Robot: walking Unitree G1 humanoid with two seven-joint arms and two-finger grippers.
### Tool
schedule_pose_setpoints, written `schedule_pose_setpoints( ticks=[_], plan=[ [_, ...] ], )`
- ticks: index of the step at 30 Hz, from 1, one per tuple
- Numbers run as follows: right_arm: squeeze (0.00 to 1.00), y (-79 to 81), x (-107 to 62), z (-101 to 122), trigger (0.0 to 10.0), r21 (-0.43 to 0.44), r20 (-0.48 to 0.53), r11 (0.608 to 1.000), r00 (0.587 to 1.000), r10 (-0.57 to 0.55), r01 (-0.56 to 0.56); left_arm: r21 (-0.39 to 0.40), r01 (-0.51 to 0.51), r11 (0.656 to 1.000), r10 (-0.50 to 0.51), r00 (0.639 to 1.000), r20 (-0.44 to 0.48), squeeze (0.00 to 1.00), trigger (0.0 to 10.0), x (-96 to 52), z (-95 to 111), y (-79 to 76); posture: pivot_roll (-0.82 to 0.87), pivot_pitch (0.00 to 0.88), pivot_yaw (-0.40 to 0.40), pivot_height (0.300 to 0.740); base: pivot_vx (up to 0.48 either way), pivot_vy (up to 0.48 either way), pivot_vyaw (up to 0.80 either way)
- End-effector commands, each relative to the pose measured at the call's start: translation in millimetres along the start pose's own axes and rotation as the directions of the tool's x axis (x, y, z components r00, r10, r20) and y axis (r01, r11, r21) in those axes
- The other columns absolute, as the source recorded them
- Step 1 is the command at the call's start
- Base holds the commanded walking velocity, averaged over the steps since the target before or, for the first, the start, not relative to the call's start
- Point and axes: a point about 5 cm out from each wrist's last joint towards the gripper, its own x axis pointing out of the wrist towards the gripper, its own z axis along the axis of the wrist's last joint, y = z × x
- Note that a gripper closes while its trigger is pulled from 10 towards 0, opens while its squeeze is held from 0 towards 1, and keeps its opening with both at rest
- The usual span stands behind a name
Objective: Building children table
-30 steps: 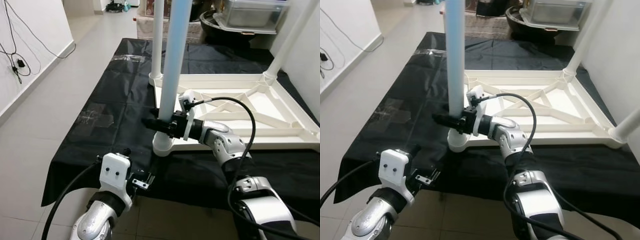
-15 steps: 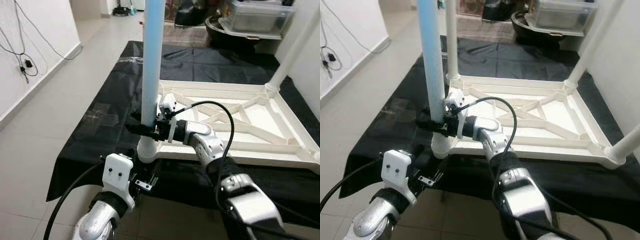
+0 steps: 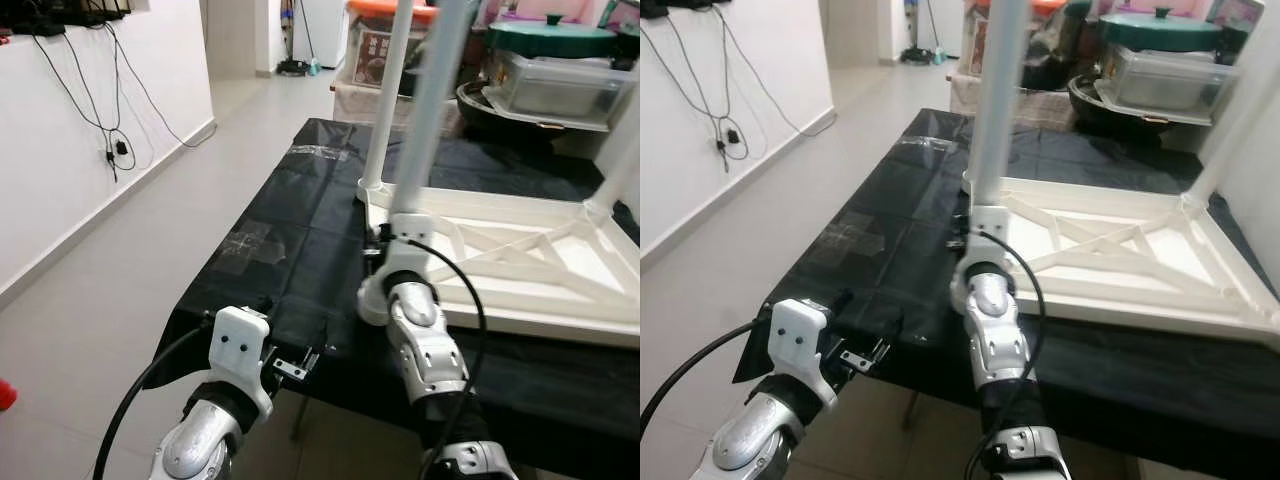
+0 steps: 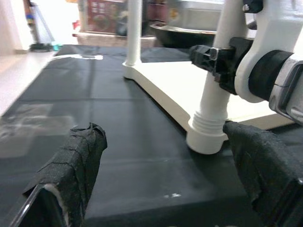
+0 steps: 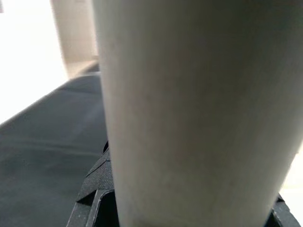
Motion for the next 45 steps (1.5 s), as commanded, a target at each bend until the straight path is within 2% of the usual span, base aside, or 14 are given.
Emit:
schedule_pose_setpoints(
  ticks=[1,2,7,8,13,18,22,29,33,34,36,37,41,45],
  plan=[
    [0.0,42.7,-18.9,-18,0.7,0.076,-0.083,0.995,0.994,0.076,-0.07,-0.015,0.0,1.0,0.0,1.0,-0.011,0.0,10.0,-0.7,-4,-1.9,0.14,0.022,-0.081,0.74,0.0,0.0,0.0],
    [1.0,57.9,-22.6,-19,10.0,0.102,-0.053,0.978,0.981,0.186,-0.18,-0.019,-0.003,1.0,0.003,1.0,-0.018,0.0,10.0,-2.2,-6,-2.7,0.14,0.025,-0.082,0.74,0.0,0.0,0.0],
    [1.0,61.0,-24.6,-19,10.0,0.075,-0.027,0.969,0.971,0.239,-0.237,-0.021,-0.004,1.0,0.004,1.0,-0.021,0.0,10.0,-2.6,-7,-3.4,0.13,0.031,-0.081,0.74,0.0,0.0,0.0],
    [0.0,57.2,-23.7,-16,10.0,0.082,-0.005,0.956,0.959,0.284,-0.282,-0.023,-0.005,1.0,0.005,1.0,-0.021,0.0,10.0,-2.2,-8,-3.6,0.13,0.031,-0.08,0.74,0.0,0.0,0.0],
    [0.0,49.0,-16.2,-13,10.0,0.126,0.032,0.905,0.914,0.405,-0.406,-0.024,-0.007,1.0,0.007,1.0,-0.021,0.0,10.0,-0.9,-8,-3.2,0.12,0.029,-0.083,0.74,0.0,0.0,0.0],
    [0.0,35.0,-1.9,-17,10.0,0.064,-0.107,0.521,0.513,0.852,-0.851,-0.023,-0.006,1.0,0.005,1.0,-0.013,0.0,10.0,1.3,-8,-1.7,0.12,0.023,-0.075,0.74,0.0,0.0,0.0],
    [0.0,36.4,-1.4,-14,10.0,0.075,-0.126,0.419,0.409,0.904,-0.905,-0.023,-0.005,1.0,0.005,1.0,-0.013,0.0,10.0,0.8,-8,-1.4,0.12,0.021,-0.075,0.74,0.0,0.0,0.0],
    [0.0,59.3,-11.1,4,10.0,0.174,-0.074,-0.005,-0.018,0.997,-0.985,-0.024,0.004,1.0,-0.005,1.0,-0.014,0.0,10.0,2.9,-10,-3.1,0.14,0.011,-0.077,0.74,0.0,0.0,0.0],
    [0.0,64.8,-13.6,4,10.0,0.187,-0.062,-0.069,-0.082,0.995,-0.98,-0.022,0.003,1.0,-0.003,1.0,-0.012,0.0,10.0,3.4,-10,-2.7,0.14,0.009,-0.08,0.74,0.0,0.0,0.0],
    [0.0,69.1,-13.1,4,4.5,0.169,-0.063,-0.057,-0.068,0.996,-0.984,-0.02,0.002,1.0,-0.002,1.0,-0.011,0.0,10.0,3.7,-9,-2.1,0.14,0.01,-0.08,0.74,0.0,0.0,0.0],
    [0.0,71.8,-12.3,4,4.5,0.157,-0.062,-0.053,-0.063,0.996,-0.986,-0.02,0.001,1.0,-0.001,1.0,-0.01,0.0,10.0,3.9,-9,-1.7,0.14,0.01,-0.08,0.74,0.0,0.0,0.0],
    [0.0,75.6,-9.3,3,0.0,0.129,-0.064,0.015,0.007,0.998,-0.992,-0.019,-0.002,1.0,0.001,1.0,-0.008,0.0,10.0,4.0,-9,-1.1,0.14,0.007,-0.081,0.74,0.0,0.0,0.0],
    [0.0,72.4,7.7,-3,0.0,0.062,-0.047,0.404,0.402,0.915,-0.913,-0.018,-0.003,1.0,0.003,1.0,-0.006,0.0,10.0,4.8,-9,-1.1,0.13,0.007,-0.079,0.74,0.0,0.0,0.0],
    [0.0,61.3,14.9,-6,0.0,0.071,-0.034,0.587,0.586,0.809,-0.806,-0.019,0.0,1.0,0.0,1.0,-0.006,0.0,10.0,5.4,-10,-1.5,0.13,0.004,-0.072,0.74,0.0,0.0,0.0]
  ],
)
